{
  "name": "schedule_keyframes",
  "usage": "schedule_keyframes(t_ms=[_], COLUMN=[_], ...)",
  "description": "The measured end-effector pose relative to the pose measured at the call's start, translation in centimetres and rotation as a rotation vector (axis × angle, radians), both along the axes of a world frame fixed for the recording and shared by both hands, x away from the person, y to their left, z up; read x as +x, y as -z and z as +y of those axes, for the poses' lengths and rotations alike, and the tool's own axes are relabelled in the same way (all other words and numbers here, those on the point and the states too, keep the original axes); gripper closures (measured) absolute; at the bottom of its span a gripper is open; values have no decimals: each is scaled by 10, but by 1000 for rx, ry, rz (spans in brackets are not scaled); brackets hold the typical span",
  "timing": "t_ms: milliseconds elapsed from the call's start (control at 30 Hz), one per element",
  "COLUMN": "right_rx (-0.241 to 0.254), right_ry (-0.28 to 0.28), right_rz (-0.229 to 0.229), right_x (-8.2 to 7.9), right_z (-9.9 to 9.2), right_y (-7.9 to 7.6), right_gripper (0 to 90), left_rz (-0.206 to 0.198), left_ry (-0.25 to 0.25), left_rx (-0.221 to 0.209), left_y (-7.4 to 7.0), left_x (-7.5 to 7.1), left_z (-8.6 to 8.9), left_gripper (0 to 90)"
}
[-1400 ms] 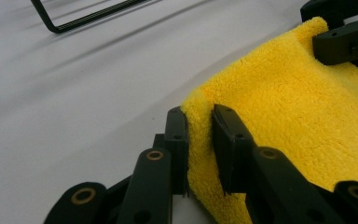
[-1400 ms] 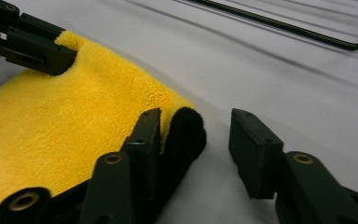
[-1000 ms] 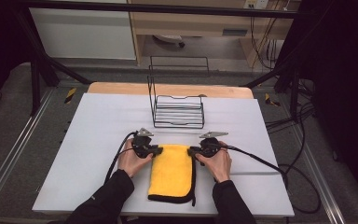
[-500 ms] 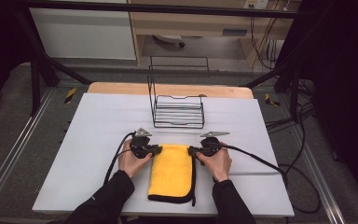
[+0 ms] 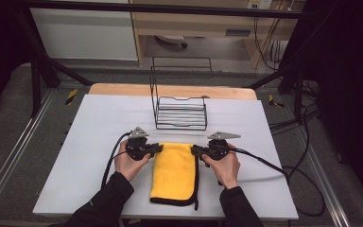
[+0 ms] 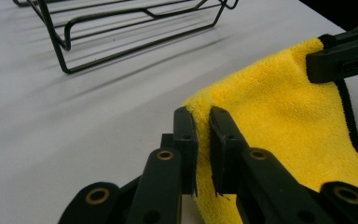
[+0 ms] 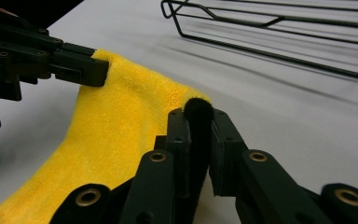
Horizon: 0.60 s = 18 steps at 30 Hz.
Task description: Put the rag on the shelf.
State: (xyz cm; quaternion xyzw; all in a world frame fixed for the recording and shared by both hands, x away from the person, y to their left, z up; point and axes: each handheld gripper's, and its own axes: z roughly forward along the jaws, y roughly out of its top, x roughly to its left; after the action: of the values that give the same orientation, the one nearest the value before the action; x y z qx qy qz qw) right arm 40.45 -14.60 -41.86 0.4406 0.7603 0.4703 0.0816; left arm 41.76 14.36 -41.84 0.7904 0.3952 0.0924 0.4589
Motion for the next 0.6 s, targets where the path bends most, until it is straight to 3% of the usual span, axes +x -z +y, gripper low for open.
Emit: schedule_keyframes(t_ms=[600], right_rx=[38], right_ry=[-5], right_rz=[-92], right_x=[-15], right_z=[-4], right_y=[-27], right_gripper=[804], left_rz=[-81], left_ry=[11], left_rx=[-56], left_y=[-32], left_x=[-16], left_z=[4], left_gripper=[822])
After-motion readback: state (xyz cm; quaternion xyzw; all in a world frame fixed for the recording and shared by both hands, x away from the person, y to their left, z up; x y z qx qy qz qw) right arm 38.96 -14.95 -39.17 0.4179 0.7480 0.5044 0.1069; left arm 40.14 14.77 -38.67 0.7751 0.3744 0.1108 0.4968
